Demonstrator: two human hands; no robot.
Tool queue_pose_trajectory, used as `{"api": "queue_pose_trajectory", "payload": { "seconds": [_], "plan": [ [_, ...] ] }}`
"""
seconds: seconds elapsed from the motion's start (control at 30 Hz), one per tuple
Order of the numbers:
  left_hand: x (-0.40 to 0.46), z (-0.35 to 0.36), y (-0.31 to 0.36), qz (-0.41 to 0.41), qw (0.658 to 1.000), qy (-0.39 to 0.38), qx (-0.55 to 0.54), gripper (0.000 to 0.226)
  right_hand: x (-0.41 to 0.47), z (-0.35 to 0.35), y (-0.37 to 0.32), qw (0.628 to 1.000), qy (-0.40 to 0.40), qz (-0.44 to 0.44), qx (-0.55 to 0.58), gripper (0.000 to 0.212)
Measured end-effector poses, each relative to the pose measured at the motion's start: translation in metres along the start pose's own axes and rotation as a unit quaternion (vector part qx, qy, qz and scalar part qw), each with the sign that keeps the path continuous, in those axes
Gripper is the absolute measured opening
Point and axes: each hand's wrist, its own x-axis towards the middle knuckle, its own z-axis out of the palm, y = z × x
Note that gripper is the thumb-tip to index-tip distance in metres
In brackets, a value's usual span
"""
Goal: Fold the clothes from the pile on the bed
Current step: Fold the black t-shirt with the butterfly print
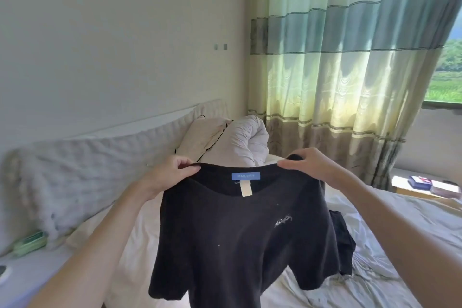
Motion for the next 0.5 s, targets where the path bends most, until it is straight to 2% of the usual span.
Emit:
{"api": "queue_pose_trajectory", "payload": {
  "seconds": [0.07, 0.2, 0.27, 0.4, 0.5],
  "plan": [
    [0.007, -0.002, 0.005, 0.021, 0.999, 0.039, 0.015, 0.023, 0.005, 0.002, -0.005, 0.999, 0.002, -0.022, -0.047, 0.018],
    [0.014, -0.003, 0.004, 0.044, 0.996, 0.066, 0.037, 0.023, 0.01, 0.001, -0.012, 0.988, 0.033, -0.051, -0.143, 0.005],
    [0.015, -0.003, 0.001, 0.056, 0.994, 0.081, 0.04, 0.021, 0.01, 0.001, -0.012, 0.986, 0.039, -0.06, -0.153, 0.009],
    [0.016, -0.005, 0.004, 0.107, 0.982, 0.127, 0.09, 0.016, 0.009, 0.002, -0.003, 0.989, 0.04, -0.06, -0.128, 0.005],
    [0.018, -0.006, 0.005, 0.13, 0.974, 0.16, 0.094, 0.017, 0.006, 0.006, 0.002, 0.998, 0.001, -0.059, -0.029, 0.004]
  ]
}}
